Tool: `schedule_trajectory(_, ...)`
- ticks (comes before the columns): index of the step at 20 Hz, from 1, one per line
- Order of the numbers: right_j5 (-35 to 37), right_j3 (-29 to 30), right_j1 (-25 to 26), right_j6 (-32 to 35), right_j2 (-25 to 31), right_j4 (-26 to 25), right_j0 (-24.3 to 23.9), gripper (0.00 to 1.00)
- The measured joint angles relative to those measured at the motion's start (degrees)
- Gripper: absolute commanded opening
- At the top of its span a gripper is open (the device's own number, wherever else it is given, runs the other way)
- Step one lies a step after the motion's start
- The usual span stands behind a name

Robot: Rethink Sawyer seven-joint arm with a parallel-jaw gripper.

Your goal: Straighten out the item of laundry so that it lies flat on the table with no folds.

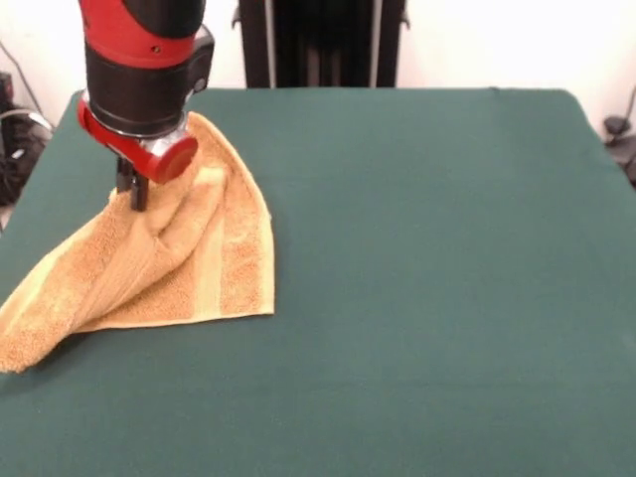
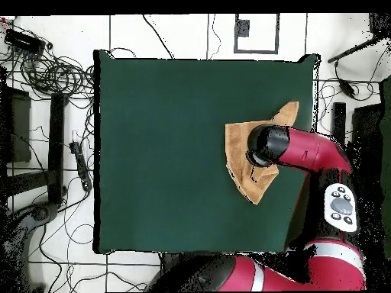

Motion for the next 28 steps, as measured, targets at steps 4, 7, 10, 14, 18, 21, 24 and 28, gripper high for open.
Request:
schedule_trajectory(4,0.01,-0.85,-0.19,0.00,-1.38,-3.58,0.76,0.00)
schedule_trajectory(7,0.01,-1.72,-0.45,0.00,-2.29,-7.40,1.13,0.00)
schedule_trajectory(10,0.01,-2.00,-0.48,0.00,-2.45,-8.57,1.04,0.00)
schedule_trajectory(14,1.29,-2.44,-0.48,0.00,-2.87,-9.13,1.03,0.00)
schedule_trajectory(18,6.56,-3.33,-0.51,0.00,-4.28,-9.13,1.55,0.00)
schedule_trajectory(21,11.33,-3.77,-0.76,0.00,-5.21,-9.15,1.66,0.00)
schedule_trajectory(24,14.09,-3.86,-1.06,0.00,-5.61,-9.68,1.52,0.00)
schedule_trajectory(28,16.05,-3.81,-1.77,0.00,-6.37,-11.13,1.50,0.00)
